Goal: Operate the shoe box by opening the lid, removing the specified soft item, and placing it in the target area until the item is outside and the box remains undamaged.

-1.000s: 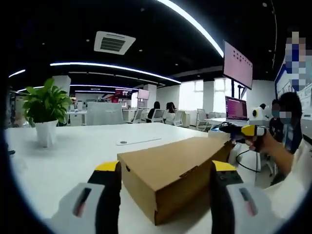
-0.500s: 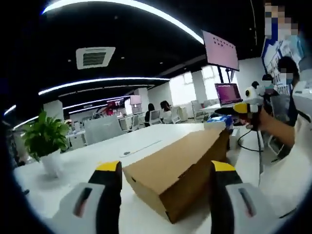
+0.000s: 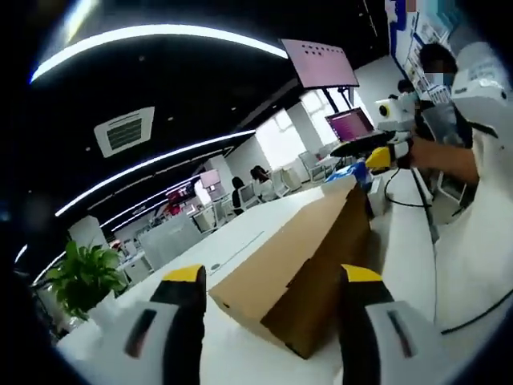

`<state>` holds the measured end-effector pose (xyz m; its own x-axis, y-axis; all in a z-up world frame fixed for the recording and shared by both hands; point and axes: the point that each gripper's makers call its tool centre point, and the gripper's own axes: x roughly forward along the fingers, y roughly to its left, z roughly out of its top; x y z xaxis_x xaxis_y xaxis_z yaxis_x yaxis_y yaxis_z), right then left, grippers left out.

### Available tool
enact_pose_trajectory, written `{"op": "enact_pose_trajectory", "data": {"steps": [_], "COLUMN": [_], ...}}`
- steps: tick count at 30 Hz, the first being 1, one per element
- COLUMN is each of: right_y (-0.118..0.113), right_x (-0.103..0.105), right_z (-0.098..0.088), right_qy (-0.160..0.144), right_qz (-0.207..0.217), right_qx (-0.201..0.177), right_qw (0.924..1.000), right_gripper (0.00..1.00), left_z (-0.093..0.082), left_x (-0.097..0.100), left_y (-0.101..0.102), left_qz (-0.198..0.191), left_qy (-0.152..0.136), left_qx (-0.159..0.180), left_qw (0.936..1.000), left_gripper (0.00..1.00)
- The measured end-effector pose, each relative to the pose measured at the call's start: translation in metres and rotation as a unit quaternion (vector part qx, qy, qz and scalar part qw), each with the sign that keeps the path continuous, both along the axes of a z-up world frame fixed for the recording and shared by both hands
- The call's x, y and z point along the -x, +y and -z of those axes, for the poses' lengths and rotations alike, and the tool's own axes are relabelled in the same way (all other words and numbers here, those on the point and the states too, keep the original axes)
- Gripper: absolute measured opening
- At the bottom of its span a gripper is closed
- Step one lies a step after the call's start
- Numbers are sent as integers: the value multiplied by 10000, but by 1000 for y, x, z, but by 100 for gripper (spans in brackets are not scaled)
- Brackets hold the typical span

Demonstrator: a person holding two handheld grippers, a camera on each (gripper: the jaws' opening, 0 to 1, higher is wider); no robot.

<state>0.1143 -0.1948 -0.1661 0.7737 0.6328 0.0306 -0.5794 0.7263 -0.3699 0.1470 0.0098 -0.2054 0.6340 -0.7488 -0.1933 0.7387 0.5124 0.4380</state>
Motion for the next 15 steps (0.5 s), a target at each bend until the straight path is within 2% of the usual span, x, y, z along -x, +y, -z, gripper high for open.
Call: {"op": "enact_pose_trajectory", "data": {"steps": [1, 2, 4, 5, 8, 10, 12, 14, 15], "right_y": [2, 4, 5, 3, 2, 6, 9, 10, 9], "right_x": [2, 4, 5, 3, 3, 5, 7, 9, 9], "right_z": [-4, -6, -7, -9, -6, 3, 6, 10, 11], "right_qy": [-298, -525, -691, -886, -1081, -1027, -1115, -1117, -1111], "right_qz": [51, 103, 216, 343, 397, 209, 27, -56, -37], "right_qx": [255, 536, 867, 1095, 1582, 1851, 1901, 1946, 1954], "right_qw": [9992, 9971, 9936, 9894, 9807, 9771, 9754, 9745, 9744], "right_gripper": [72, 71, 72, 72, 73, 73, 74, 74, 74], "left_z": [3, 2, 0, 1, -1, -3, -3, -8, -6], "left_x": [-1, -5, -9, -8, -5, -3, -1, 4, 7], "left_y": [2, 5, 9, 9, 7, 6, 5, -1, -2], "left_qz": [-128, -245, -416, -375, -304, -271, -252, 4, 92], "left_qy": [149, -73, -336, -464, -677, -823, -865, -1118, -1114], "left_qx": [-42, -215, -440, -585, -674, -732, -737, -663, -708], "left_qw": [9998, 9994, 9976, 9965, 9950, 9935, 9932, 9915, 9912], "left_gripper": [67, 66, 67, 69, 69, 68, 61, 58, 59]}}
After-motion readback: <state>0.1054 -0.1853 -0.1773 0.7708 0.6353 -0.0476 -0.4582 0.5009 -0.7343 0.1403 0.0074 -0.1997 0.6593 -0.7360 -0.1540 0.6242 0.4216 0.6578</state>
